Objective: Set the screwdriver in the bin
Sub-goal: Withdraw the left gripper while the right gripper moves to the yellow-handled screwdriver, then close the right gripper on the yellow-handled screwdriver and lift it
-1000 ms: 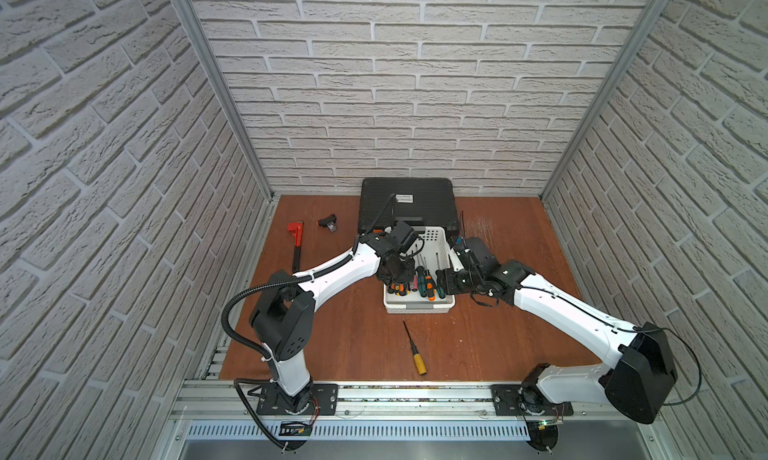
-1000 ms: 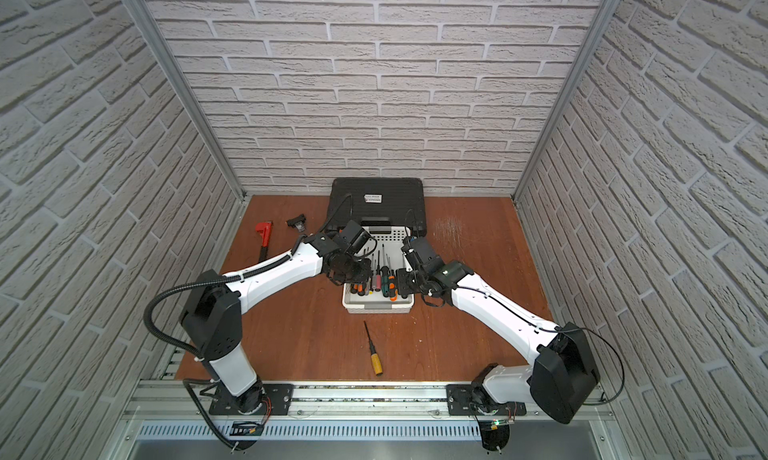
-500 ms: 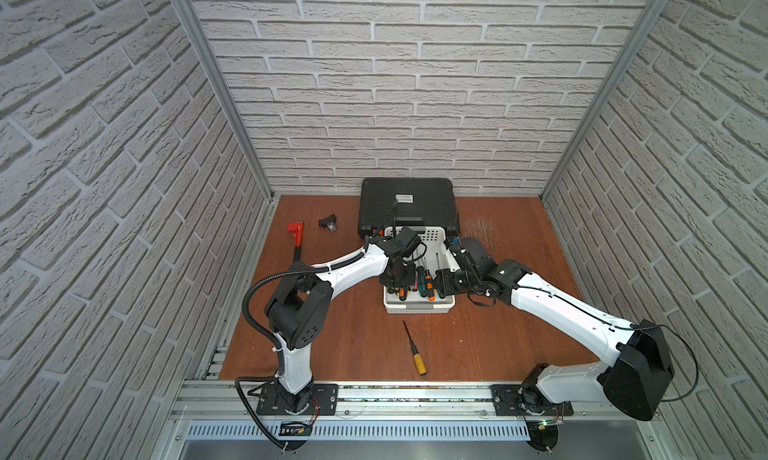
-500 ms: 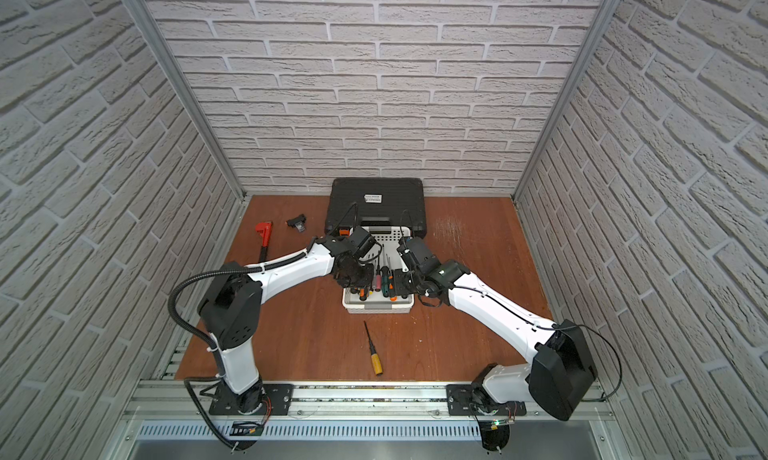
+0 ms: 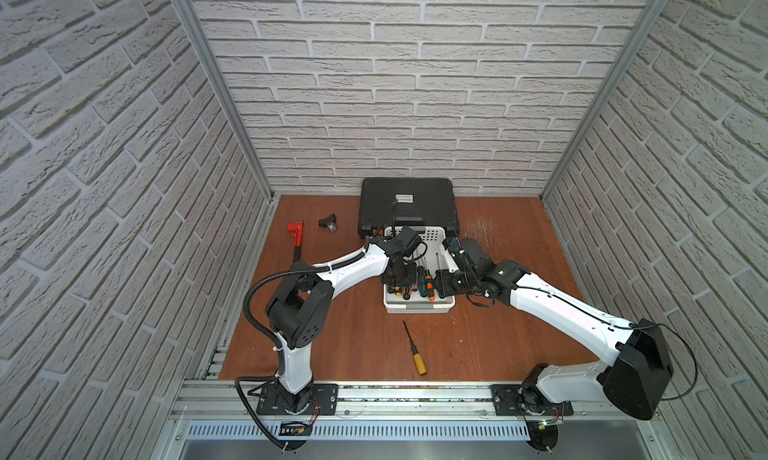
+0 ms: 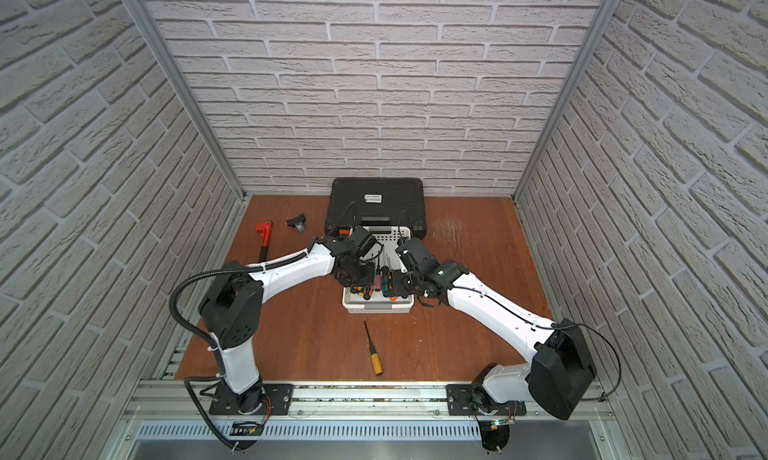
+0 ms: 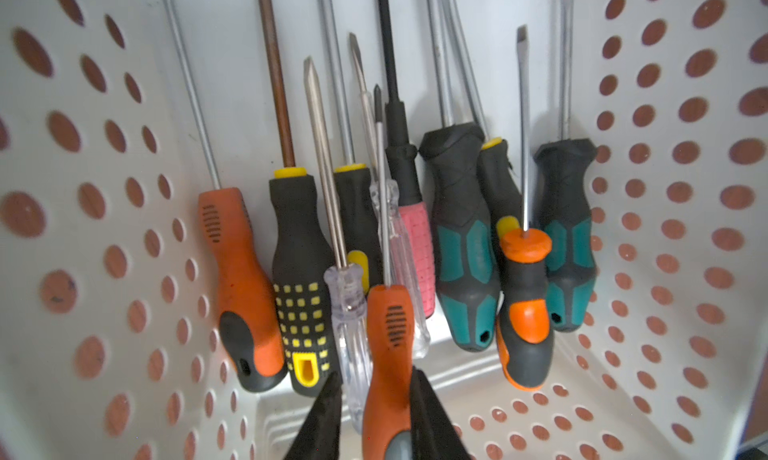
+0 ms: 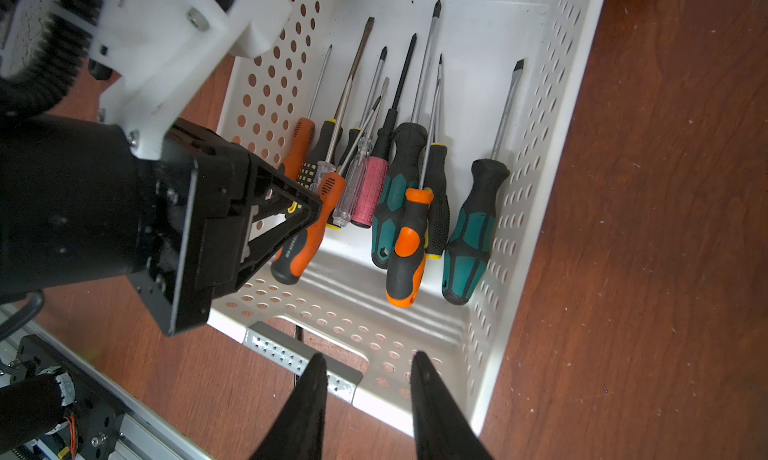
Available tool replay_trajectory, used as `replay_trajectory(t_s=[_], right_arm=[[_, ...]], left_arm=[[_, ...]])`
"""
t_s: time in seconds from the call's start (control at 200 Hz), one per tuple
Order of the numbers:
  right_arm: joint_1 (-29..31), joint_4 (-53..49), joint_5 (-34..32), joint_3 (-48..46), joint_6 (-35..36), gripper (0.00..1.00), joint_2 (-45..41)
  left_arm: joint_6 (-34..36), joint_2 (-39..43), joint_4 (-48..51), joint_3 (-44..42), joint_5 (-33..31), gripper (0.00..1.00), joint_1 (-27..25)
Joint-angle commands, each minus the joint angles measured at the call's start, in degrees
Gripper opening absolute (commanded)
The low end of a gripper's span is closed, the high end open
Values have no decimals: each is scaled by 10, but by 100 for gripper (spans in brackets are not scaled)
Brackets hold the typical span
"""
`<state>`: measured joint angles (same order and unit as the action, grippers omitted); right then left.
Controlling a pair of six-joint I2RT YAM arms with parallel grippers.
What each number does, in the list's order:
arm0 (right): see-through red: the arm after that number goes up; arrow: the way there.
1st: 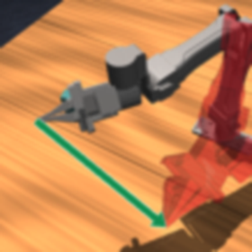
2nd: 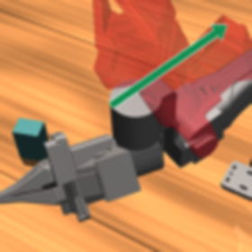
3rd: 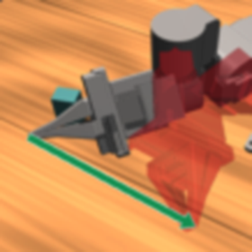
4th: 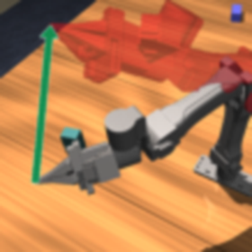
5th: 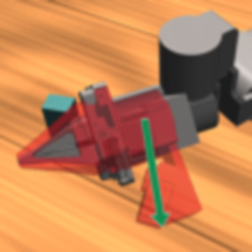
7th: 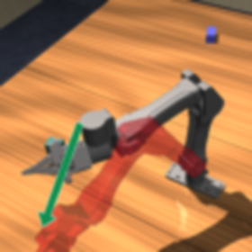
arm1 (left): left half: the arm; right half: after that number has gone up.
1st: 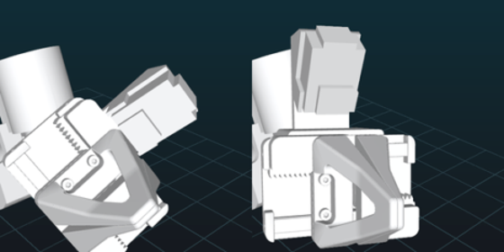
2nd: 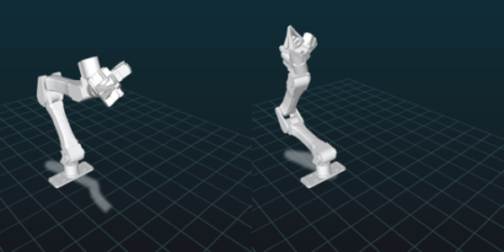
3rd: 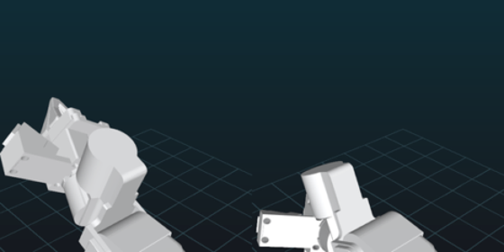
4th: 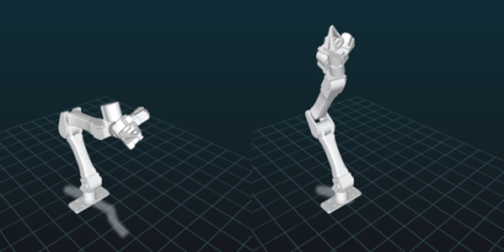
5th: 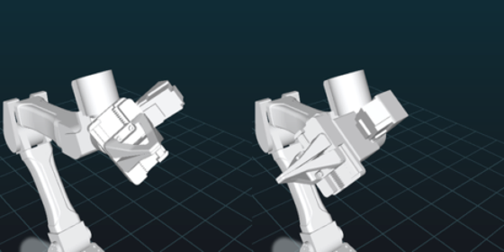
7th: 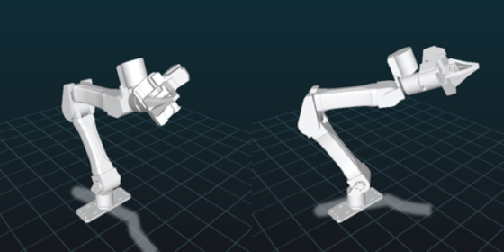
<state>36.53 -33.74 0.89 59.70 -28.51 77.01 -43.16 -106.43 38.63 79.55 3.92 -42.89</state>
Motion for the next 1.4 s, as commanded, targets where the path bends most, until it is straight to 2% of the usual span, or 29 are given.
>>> replay_trajectory(t_s=[0.0, 0.18, 0.405, 0.73, 0.845, 0.94, 1.14, 1.21, 1.295, 1.395], right_arm=[[8, 0, -8, 21, 0, 36, -2], [22, -10, -17, 28, -3, 36, -8], [60, -34, -35, 27, -18, 36, -16], [179, -56, -76, -55, -91, 37, -37], [242, -41, -83, -89, -124, 44, -30], [283, -24, -83, -99, -152, 46, -8], [335, -1, -64, -67, -176, 48, 87], [339, -6, -56, -54, -180, 50, 117], [340, -11, -49, -47, -184, 57, 139], [339, -16, -50, -42, -186, 57, 152]], left_arm=[[3, 35, -1, -3, -4, 31, -3], [9, 95, 11, -20, -14, 38, -2], [-2, 176, 10, -72, -37, 40, 3], [-36, 329, 13, -198, -102, 45, 22], [-57, 393, 25, -245, -134, 47, 37], [-74, 434, 36, -277, -150, 49, 51], [-90, 457, 50, -308, -152, 50, 73], [-89, 456, 50, -309, -152, 50, 75], [-84, 454, 50, -309, -152, 50, 77], [-82, 454, 45, -312, -150, 50, 82]])
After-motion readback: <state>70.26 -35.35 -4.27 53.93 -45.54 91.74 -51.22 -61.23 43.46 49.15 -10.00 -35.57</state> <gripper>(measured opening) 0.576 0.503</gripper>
